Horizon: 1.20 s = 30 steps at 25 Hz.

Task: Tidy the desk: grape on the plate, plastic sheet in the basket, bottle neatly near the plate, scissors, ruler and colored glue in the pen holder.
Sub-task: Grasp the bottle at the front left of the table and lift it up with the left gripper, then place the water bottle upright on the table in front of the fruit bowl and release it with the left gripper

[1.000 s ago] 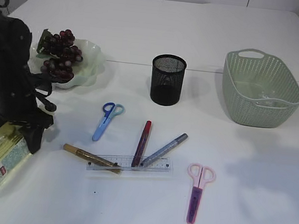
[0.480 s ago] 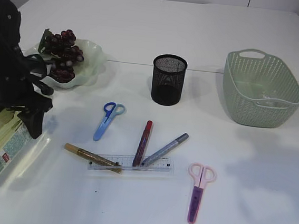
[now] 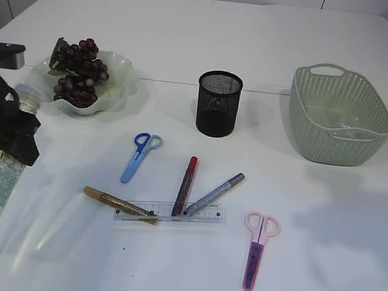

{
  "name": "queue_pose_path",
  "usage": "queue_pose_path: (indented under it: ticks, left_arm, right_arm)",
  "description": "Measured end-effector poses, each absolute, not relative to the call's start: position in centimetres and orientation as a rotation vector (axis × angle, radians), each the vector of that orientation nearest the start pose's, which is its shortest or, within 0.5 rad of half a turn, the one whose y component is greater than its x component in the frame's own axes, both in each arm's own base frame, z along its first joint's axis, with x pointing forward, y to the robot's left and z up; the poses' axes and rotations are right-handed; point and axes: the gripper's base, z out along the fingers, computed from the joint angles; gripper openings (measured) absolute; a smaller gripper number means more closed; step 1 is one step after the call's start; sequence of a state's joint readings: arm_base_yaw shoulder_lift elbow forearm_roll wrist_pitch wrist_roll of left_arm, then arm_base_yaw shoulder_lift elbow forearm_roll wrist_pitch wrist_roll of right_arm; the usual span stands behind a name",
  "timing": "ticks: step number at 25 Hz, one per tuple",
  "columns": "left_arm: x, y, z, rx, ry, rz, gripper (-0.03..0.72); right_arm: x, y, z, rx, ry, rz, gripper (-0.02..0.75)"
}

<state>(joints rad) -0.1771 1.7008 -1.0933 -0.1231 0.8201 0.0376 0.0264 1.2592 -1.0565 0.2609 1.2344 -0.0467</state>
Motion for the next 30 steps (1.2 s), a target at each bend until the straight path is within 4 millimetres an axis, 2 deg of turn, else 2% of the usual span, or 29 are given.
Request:
queue_pose_path:
  ticks: [6,10,17,22,26,30]
  left_arm:
    - [27.3,-5.6,23.2,0.127,2.595,-0.206,0.461]
    - [25.9,-5.1,23.5,0.094,2.424,-0.201,0.461]
    - [25.2,-4.4,21.5,0.042,2.175,-0.163,0.461]
    - [24.8,-3.8,21.2,0.010,1.933,-0.130,0.461]
    - [25.7,-3.8,21.0,0.016,1.809,-0.108,0.461]
    - [27.0,-4.1,19.4,0.059,1.745,-0.091,0.461]
  right_arm:
    - [22.1,2.8,31.1,-0.026,2.897,0.364,0.470]
    - [22.1,2.7,31.1,-0.027,2.897,0.360,0.471]
    - [22.1,2.7,31.0,-0.030,2.900,0.353,0.470]
    - [22.1,2.6,31.0,-0.034,2.902,0.338,0.470]
    - [22.1,2.6,31.0,-0.035,2.902,0.331,0.470]
    - [22.1,2.6,31.0,-0.036,2.903,0.329,0.470]
